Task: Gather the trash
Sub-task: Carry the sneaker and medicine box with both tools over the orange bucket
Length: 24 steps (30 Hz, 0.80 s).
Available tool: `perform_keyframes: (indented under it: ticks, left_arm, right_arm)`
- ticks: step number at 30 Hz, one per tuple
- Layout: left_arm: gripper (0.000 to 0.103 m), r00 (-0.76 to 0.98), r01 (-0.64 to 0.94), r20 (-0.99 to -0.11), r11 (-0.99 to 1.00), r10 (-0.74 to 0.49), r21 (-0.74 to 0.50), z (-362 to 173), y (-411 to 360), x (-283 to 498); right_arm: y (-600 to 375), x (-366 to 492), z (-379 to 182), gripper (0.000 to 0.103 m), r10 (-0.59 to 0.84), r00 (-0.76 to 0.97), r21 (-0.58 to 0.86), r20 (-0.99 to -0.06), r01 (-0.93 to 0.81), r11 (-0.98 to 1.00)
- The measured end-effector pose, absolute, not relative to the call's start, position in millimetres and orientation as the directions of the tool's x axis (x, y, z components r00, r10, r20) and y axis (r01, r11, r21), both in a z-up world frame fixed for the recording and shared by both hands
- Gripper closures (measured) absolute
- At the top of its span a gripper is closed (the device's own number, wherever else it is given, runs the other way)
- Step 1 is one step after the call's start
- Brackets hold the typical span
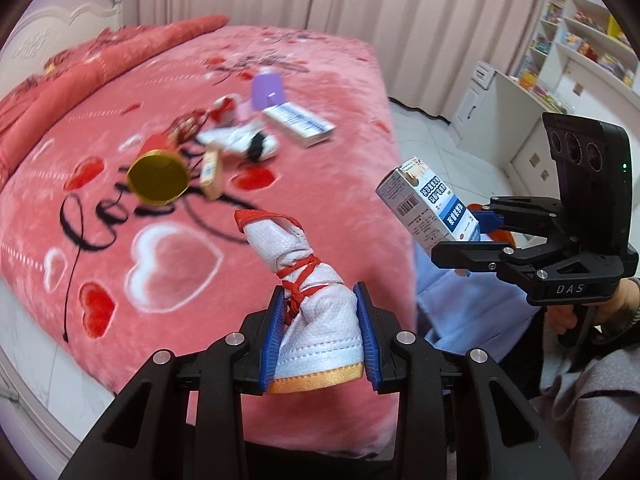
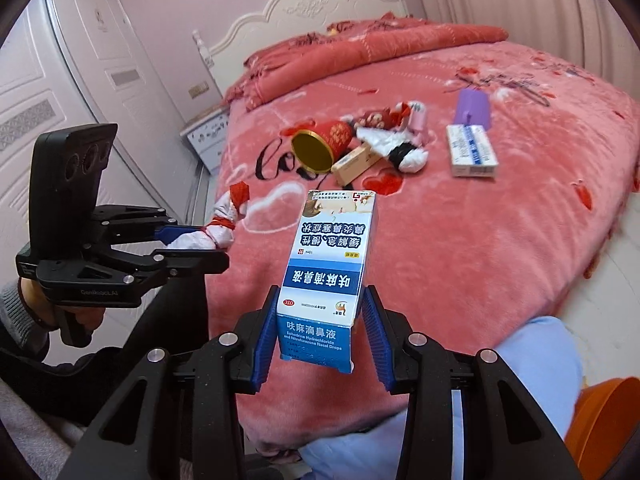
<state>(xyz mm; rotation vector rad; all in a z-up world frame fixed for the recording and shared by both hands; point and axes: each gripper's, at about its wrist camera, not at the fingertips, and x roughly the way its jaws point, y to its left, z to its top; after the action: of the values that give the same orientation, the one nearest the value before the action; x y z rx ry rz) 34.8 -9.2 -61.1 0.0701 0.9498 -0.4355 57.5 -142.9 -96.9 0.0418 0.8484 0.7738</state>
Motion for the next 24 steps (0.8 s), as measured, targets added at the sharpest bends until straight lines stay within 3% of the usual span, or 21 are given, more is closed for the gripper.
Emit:
perform_keyframes:
  ticks: [11, 24]
  left_arm:
    - [0.067, 0.494, 0.558, -0.782, 0.829, -0.380, -0.050, -35.3, -91.3, 44.2]
    - [0.067, 0.364, 0.796, -0.789, 0.605, -0.496, -0.014, -33.4, -229.0, 89.2]
  right_arm:
    - [-232.0, 34.4, -67.7, 0.062, 0.611, 0.572, 0.387, -0.548, -0.474, 0.791]
    - [-390.4, 6.4, -65.7, 0.062, 0.365, 0.768, 0.404, -0.526, -0.152, 0.902]
